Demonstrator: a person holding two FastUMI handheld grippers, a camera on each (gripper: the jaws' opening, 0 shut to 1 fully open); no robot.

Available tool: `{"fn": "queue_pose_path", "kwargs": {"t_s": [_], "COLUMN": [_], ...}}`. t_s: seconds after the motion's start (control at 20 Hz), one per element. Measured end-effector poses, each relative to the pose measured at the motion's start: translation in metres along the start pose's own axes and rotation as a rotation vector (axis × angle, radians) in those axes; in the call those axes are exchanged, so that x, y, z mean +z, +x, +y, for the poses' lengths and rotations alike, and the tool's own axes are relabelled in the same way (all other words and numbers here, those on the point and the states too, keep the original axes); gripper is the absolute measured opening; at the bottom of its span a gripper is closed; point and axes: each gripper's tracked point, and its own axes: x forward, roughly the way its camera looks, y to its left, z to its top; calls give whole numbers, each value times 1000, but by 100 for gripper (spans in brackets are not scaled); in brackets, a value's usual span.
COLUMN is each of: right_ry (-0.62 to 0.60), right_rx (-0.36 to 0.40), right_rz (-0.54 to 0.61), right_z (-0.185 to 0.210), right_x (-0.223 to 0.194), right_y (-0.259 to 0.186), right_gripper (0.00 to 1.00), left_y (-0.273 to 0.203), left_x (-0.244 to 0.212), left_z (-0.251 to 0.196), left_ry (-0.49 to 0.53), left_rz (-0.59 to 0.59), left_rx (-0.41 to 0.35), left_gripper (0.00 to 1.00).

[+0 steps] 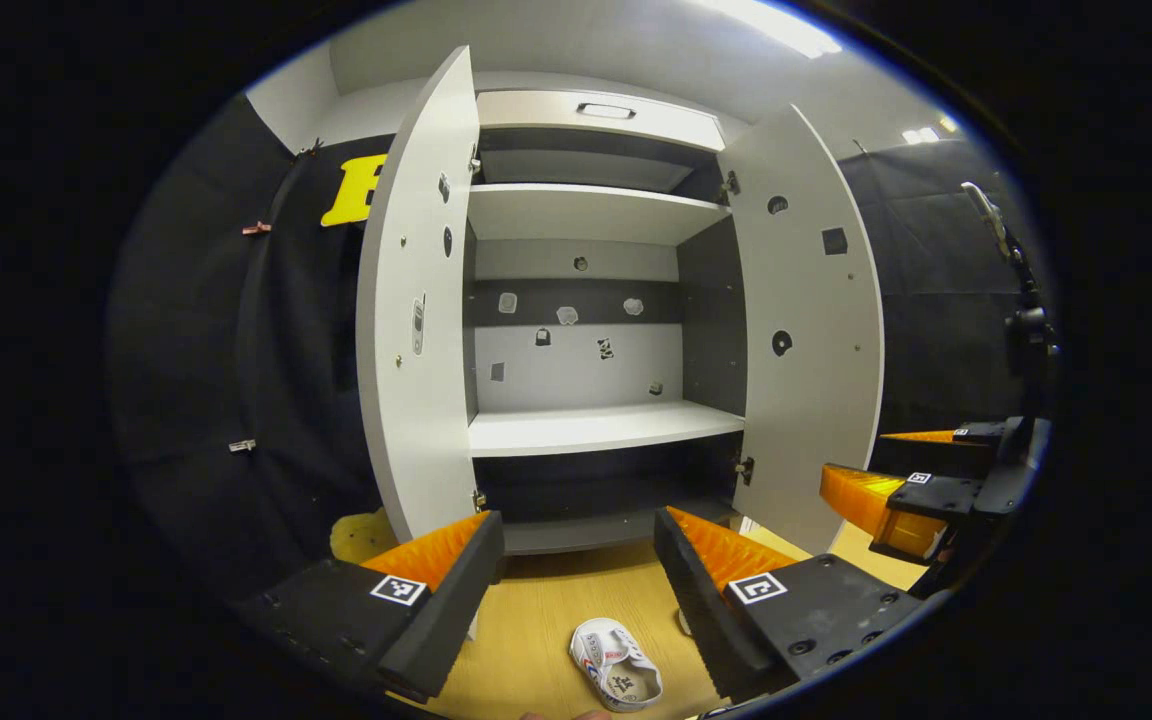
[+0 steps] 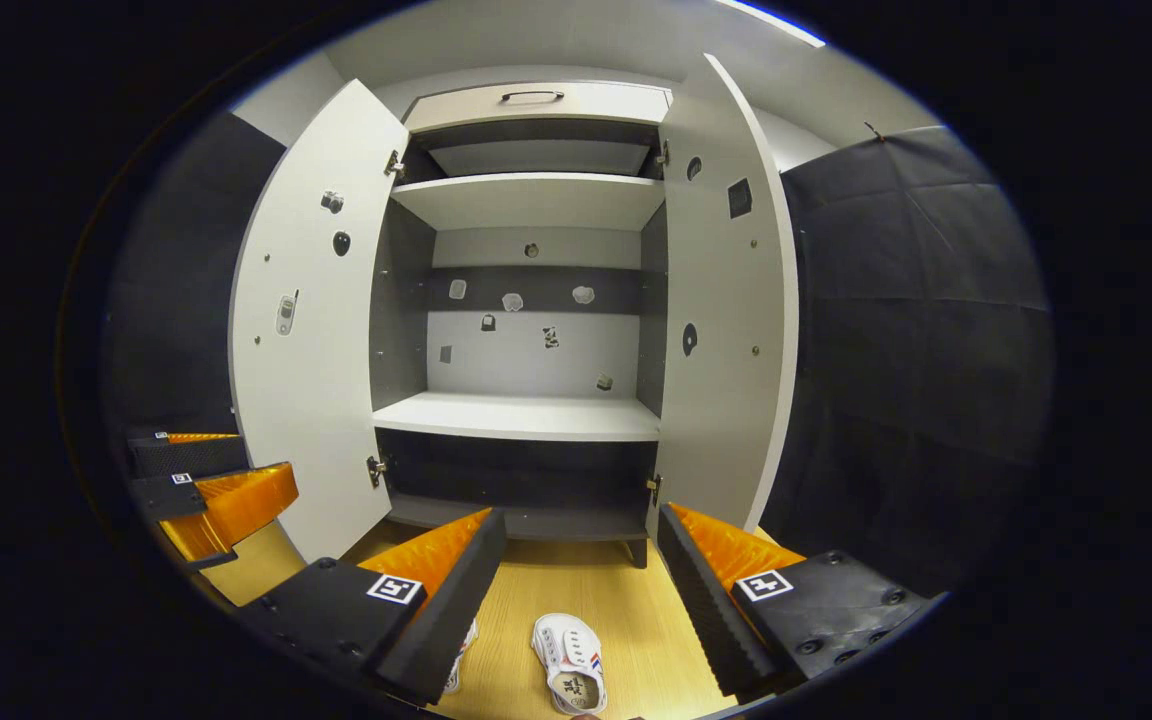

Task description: Grab one shoe with the right hand and put it into the shoe cabinet, grab the other shoe with the left hand and put it into the shoe cabinet; then close the right door with the right hand and the left door with the left hand.

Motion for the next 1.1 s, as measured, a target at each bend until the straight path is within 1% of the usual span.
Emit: {"fn": "queue_pose_path", "kwargs": {"t_s": [0.2, 0.5, 0.6, 0.85, 1.1], "right_ry": [9, 3, 19, 31, 106], "right_rx": [7, 18, 37, 88, 154], "right_rz": [41, 164, 215, 386, 589], "right_z": [6, 12, 17, 25, 40], "right_x": [-11, -40, -52, -109, -177], "right_y": [-4, 1, 5, 13, 12], "right_gripper": [98, 98, 98, 98, 98], "left_y": [-8, -18, -20, -17, -12], "left_x": [-3, -14, -19, -38, -49], "left_z": [3, 14, 15, 13, 12], "left_ry": [4, -13, -20, -18, -34], "left_rz": [-4, 24, 35, 82, 127], "left_rx": [-16, -19, -27, -26, -5], "left_gripper": [94, 94, 94, 94, 94]}}
